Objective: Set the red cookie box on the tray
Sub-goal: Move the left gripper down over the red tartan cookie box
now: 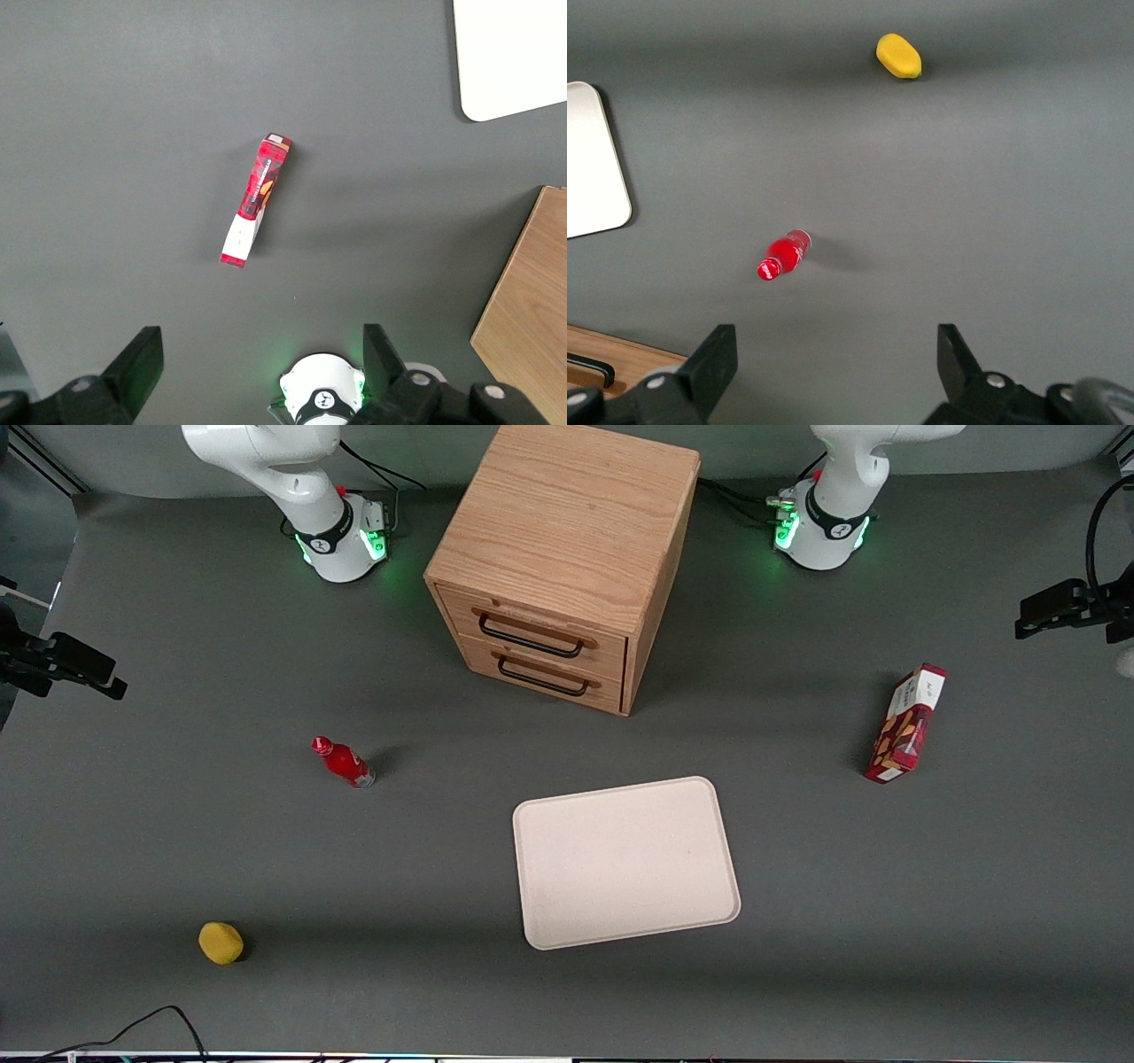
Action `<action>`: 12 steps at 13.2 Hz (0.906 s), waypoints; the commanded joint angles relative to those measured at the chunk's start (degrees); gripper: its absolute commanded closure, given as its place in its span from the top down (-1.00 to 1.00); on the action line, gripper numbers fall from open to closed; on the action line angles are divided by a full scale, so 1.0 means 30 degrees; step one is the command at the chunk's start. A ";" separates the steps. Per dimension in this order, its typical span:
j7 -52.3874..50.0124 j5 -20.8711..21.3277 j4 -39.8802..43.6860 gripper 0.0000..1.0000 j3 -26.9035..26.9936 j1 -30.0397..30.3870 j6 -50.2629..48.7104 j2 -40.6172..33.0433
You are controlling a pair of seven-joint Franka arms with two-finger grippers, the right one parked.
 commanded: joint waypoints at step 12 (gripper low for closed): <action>0.8020 0.0396 -1.3524 1.00 0.2383 0.0212 1.2493 -0.0132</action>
